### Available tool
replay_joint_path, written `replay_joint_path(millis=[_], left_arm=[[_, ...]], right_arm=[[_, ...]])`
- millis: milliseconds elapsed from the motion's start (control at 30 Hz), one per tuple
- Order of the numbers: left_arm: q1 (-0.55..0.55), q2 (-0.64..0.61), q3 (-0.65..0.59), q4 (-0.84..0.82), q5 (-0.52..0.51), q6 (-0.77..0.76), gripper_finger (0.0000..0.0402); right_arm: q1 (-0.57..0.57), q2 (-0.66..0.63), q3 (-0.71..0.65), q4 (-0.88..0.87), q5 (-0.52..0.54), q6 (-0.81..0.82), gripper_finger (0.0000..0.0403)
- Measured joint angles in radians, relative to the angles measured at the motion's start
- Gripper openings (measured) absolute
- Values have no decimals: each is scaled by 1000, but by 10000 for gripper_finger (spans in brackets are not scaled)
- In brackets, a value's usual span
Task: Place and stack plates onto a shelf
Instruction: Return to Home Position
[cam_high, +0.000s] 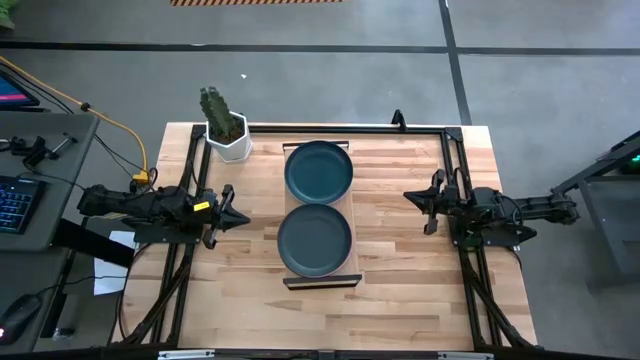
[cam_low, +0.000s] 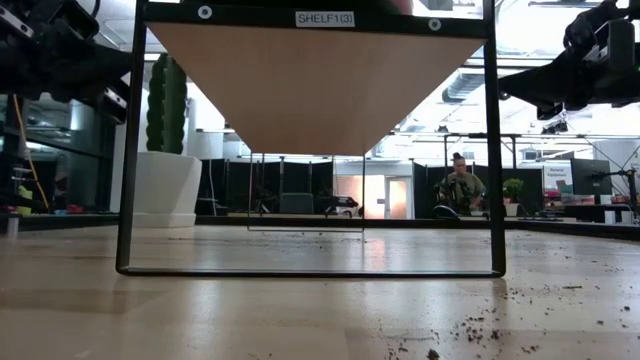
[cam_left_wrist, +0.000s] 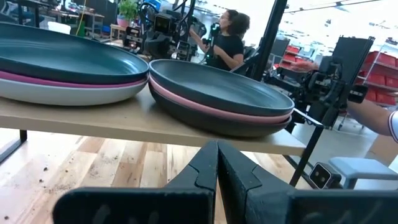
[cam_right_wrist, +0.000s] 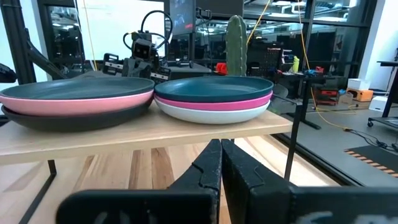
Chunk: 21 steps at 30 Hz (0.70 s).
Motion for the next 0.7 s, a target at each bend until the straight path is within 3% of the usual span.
replay_joint_path(millis=[700], left_arm=[[0, 4, 0, 0, 0, 0, 0]], right_arm=[[0, 7, 0, -11, 0, 0, 0]])
